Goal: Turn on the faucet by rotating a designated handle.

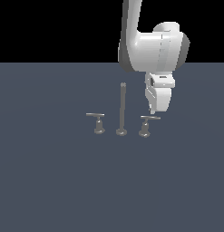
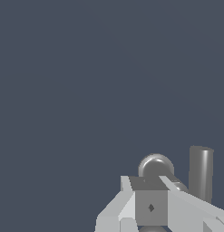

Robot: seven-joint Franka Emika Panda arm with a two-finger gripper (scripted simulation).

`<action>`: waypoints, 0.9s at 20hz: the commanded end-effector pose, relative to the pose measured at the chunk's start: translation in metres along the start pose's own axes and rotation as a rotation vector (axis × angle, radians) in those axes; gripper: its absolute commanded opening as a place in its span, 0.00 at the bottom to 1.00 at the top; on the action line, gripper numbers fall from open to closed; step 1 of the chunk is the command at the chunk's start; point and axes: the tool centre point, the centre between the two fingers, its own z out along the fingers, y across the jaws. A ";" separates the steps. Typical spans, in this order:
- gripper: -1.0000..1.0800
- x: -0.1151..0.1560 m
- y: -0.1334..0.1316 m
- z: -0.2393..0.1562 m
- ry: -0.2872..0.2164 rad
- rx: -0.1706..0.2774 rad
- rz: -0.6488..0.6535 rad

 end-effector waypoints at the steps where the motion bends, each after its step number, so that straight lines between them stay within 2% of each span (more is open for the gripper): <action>1: 0.00 0.003 -0.001 0.008 0.000 0.001 0.024; 9: 0.00 0.004 -0.001 0.013 0.000 0.000 0.035; 18: 0.00 0.020 0.028 0.013 0.000 0.000 0.036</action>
